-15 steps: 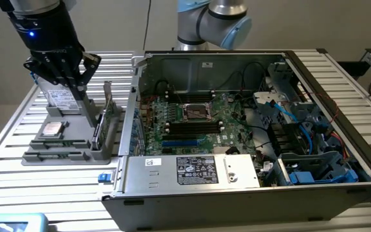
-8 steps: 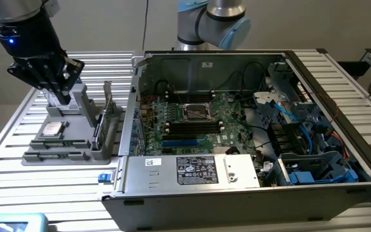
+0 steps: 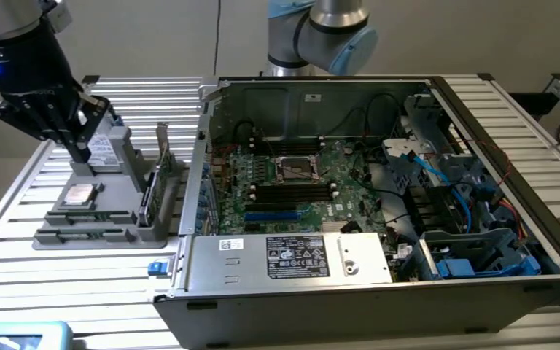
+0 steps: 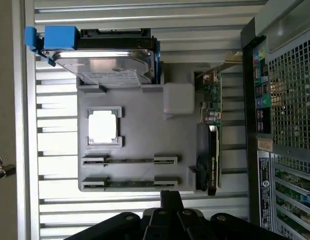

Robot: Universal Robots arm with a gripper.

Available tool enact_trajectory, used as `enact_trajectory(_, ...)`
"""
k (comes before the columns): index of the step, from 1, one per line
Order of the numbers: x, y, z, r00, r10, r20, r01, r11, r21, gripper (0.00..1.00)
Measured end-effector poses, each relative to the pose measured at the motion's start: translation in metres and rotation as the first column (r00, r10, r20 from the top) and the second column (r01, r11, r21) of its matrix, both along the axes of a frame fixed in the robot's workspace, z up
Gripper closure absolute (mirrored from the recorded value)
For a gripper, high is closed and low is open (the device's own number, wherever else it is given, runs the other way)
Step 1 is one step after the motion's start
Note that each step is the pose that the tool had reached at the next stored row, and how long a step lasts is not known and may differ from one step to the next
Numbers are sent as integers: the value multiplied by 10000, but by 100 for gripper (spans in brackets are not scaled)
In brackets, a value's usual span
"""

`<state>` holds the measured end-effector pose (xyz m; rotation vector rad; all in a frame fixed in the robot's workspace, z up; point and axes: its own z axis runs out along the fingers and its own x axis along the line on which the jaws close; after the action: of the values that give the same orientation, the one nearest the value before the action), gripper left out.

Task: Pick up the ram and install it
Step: 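Reach for the ram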

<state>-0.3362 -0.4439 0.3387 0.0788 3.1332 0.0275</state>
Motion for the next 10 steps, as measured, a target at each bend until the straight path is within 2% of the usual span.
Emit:
enact_trajectory(5,-91,2,-28,9996,274,-22,-275,9995,-174,89)
enact_trajectory(10,-250,32,-63,9993,375,-26,-376,9991,-194,89)
